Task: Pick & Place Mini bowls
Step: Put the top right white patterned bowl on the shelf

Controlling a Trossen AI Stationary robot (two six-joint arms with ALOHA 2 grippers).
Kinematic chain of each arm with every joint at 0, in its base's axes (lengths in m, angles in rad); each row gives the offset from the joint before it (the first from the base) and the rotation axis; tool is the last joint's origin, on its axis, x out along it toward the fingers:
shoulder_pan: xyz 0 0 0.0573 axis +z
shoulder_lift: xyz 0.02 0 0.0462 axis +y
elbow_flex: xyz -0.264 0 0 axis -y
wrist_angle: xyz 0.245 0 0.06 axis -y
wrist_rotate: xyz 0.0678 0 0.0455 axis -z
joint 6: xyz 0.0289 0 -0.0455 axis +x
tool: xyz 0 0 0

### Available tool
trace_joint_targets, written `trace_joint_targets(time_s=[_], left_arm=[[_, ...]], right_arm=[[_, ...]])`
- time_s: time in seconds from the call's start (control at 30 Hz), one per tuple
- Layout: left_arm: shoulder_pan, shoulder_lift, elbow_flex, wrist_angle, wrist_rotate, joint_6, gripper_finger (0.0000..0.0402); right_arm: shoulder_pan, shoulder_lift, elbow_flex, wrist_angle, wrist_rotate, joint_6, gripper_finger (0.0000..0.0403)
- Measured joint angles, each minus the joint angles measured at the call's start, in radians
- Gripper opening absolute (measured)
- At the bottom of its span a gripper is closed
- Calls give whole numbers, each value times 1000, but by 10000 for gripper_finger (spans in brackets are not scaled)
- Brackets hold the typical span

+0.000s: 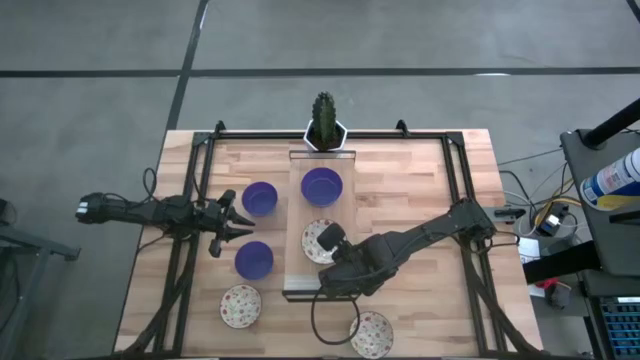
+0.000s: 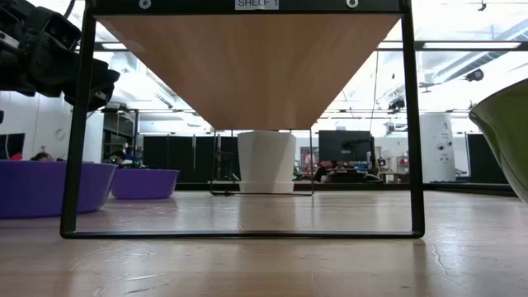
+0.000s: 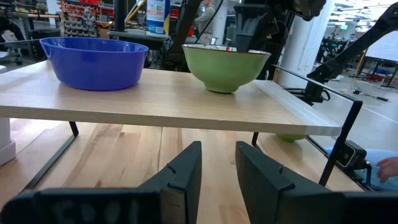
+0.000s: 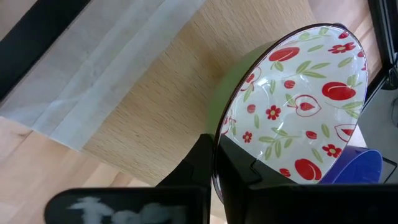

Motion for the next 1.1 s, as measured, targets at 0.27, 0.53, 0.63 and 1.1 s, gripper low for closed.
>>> trace_joint_targets(time_s=[0.27, 0.53, 0.63, 1.1], left_arm=[[0, 0, 0, 0, 0, 0, 103], [0, 0, 0, 0, 0, 0, 103], [0, 0, 0, 0, 0, 0, 103], [0, 0, 0, 0, 0, 0, 103]], right_arm=[[0, 0, -3, 2, -7, 7, 8], [0, 0, -3, 3, -11, 21, 17], [0, 0, -3, 3, -11, 21, 21], [1, -1, -3, 11, -8, 51, 25]])
